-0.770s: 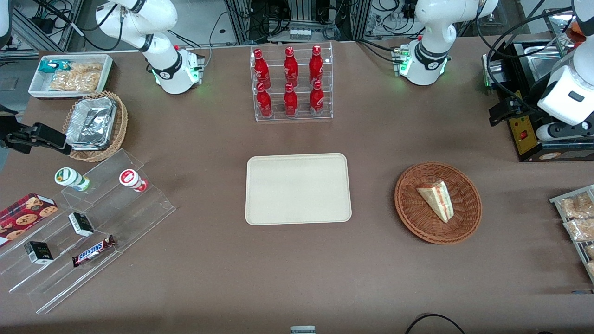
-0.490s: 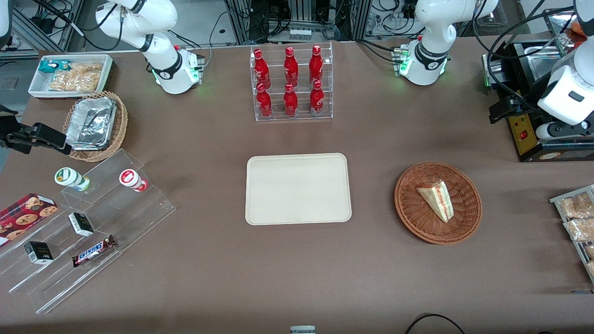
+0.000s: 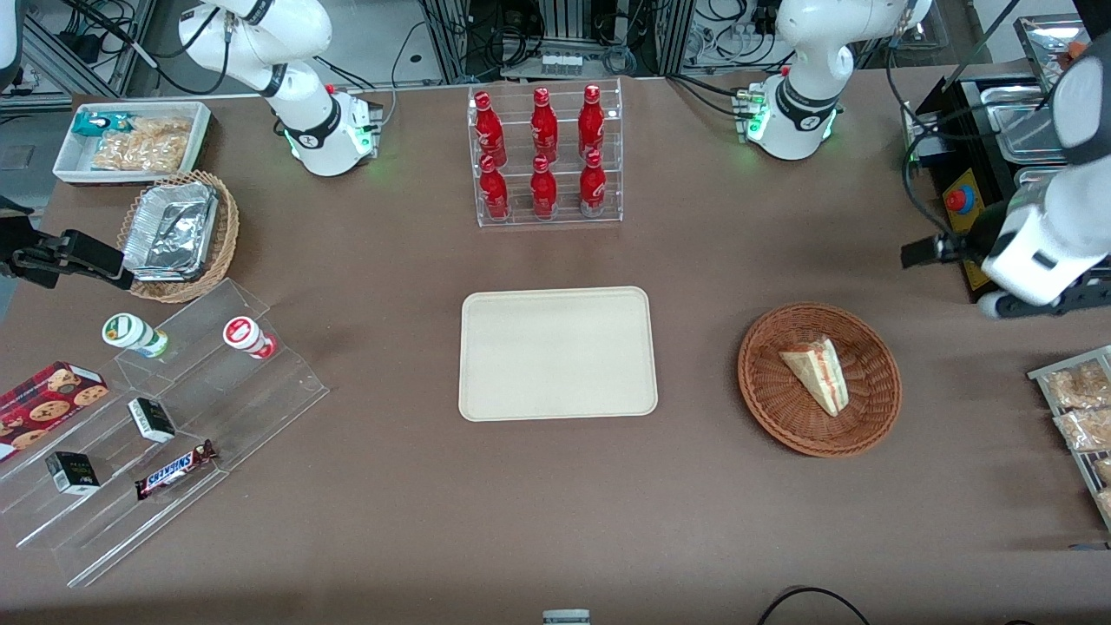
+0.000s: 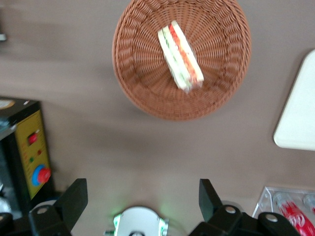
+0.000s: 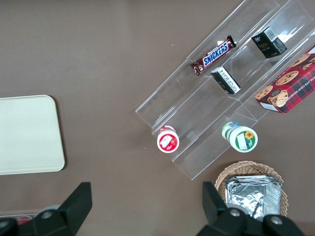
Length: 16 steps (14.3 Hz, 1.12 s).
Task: Place sandwich from basket to tray
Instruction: 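Move the left gripper down over the wrapped sandwich in the wicker basket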
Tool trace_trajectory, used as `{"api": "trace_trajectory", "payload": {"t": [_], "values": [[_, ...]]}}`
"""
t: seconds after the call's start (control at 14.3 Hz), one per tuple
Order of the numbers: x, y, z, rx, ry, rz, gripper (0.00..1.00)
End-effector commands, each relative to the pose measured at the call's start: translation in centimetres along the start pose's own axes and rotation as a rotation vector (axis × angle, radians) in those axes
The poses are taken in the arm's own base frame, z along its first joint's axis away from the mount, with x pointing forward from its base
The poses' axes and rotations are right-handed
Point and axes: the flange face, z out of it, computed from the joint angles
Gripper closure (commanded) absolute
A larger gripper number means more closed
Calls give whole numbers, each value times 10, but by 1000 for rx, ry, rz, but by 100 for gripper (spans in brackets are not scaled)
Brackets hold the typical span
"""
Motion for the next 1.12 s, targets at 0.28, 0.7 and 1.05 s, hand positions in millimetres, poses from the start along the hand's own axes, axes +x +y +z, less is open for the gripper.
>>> {"api": "trace_trajectory", "payload": {"t": [0.28,0.7,1.05], "values": [[29,10,138,-35,88,-245,0],[55,43,192,-84,114,-529,0],[64,57,218,-95,114,-547,0]]}}
